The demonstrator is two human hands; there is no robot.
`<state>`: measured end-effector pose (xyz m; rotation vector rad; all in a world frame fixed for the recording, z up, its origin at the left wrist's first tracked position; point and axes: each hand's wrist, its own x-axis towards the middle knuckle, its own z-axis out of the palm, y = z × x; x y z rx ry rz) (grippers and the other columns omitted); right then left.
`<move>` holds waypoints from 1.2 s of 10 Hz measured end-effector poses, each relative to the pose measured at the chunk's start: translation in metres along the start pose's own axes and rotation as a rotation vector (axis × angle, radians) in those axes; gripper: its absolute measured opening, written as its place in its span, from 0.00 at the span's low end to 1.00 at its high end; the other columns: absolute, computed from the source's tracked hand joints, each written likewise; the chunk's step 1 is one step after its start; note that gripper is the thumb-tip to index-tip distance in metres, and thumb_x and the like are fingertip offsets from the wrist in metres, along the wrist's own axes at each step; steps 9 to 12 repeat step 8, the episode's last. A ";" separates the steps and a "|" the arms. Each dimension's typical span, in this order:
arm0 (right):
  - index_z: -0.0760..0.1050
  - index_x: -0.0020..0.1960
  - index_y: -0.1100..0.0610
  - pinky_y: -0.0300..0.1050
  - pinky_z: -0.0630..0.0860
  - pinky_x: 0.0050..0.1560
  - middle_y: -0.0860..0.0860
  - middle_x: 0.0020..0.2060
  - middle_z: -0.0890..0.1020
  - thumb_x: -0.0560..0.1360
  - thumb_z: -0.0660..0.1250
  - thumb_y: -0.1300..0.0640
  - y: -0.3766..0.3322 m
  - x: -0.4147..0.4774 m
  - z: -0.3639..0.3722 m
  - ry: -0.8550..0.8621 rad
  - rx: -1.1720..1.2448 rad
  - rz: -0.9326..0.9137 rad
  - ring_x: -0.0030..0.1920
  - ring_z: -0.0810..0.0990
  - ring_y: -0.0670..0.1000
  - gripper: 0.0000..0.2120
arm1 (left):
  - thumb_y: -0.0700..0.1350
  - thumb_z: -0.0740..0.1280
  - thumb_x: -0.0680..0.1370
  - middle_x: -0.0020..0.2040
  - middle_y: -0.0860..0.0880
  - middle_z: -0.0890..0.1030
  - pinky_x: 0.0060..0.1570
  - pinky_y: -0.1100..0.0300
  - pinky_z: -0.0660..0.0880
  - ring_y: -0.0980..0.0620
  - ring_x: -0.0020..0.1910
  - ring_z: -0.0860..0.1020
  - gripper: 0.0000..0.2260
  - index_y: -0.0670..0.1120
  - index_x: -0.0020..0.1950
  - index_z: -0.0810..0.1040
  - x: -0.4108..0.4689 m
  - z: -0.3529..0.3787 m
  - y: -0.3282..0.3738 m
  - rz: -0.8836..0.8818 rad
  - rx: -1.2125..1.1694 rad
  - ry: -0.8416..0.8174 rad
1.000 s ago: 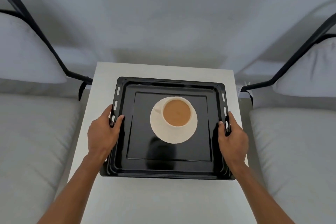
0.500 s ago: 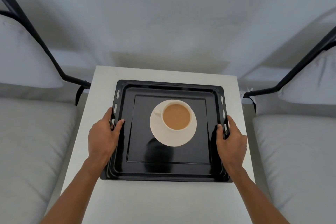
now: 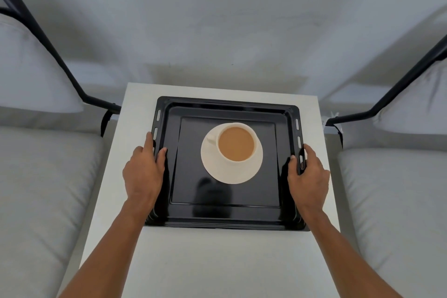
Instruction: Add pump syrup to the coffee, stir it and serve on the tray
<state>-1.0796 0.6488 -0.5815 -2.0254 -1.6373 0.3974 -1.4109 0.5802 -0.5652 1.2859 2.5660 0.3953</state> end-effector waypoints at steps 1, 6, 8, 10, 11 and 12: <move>0.72 0.73 0.56 0.59 0.77 0.55 0.59 0.59 0.84 0.81 0.65 0.52 0.000 0.000 -0.001 -0.016 -0.028 0.009 0.52 0.82 0.64 0.21 | 0.50 0.64 0.82 0.54 0.38 0.74 0.40 0.48 0.72 0.43 0.40 0.74 0.22 0.45 0.75 0.68 -0.002 -0.001 0.001 -0.032 -0.038 0.021; 0.63 0.78 0.58 0.57 0.78 0.51 0.61 0.63 0.73 0.82 0.64 0.56 0.000 -0.020 -0.015 -0.195 -0.183 -0.020 0.61 0.73 0.62 0.27 | 0.49 0.64 0.82 0.68 0.37 0.71 0.53 0.42 0.76 0.37 0.63 0.73 0.28 0.42 0.79 0.61 -0.033 -0.017 -0.001 0.073 -0.010 -0.119; 0.65 0.77 0.62 0.60 0.72 0.62 0.62 0.68 0.73 0.80 0.66 0.57 -0.011 -0.072 -0.043 -0.171 -0.233 -0.135 0.64 0.74 0.63 0.27 | 0.47 0.64 0.82 0.71 0.34 0.70 0.67 0.41 0.69 0.35 0.69 0.70 0.26 0.39 0.78 0.65 -0.091 -0.025 -0.008 0.220 -0.002 -0.067; 0.65 0.77 0.62 0.60 0.72 0.62 0.62 0.68 0.73 0.80 0.66 0.57 -0.011 -0.072 -0.043 -0.171 -0.233 -0.135 0.64 0.74 0.63 0.27 | 0.47 0.64 0.82 0.71 0.34 0.70 0.67 0.41 0.69 0.35 0.69 0.70 0.26 0.39 0.78 0.65 -0.091 -0.025 -0.008 0.220 -0.002 -0.067; 0.65 0.77 0.62 0.60 0.72 0.62 0.62 0.68 0.73 0.80 0.66 0.57 -0.011 -0.072 -0.043 -0.171 -0.233 -0.135 0.64 0.74 0.63 0.27 | 0.47 0.64 0.82 0.71 0.34 0.70 0.67 0.41 0.69 0.35 0.69 0.70 0.26 0.39 0.78 0.65 -0.091 -0.025 -0.008 0.220 -0.002 -0.067; 0.65 0.77 0.62 0.60 0.72 0.62 0.62 0.68 0.73 0.80 0.66 0.57 -0.011 -0.072 -0.043 -0.171 -0.233 -0.135 0.64 0.74 0.63 0.27 | 0.47 0.64 0.82 0.71 0.34 0.70 0.67 0.41 0.69 0.35 0.69 0.70 0.26 0.39 0.78 0.65 -0.091 -0.025 -0.008 0.220 -0.002 -0.067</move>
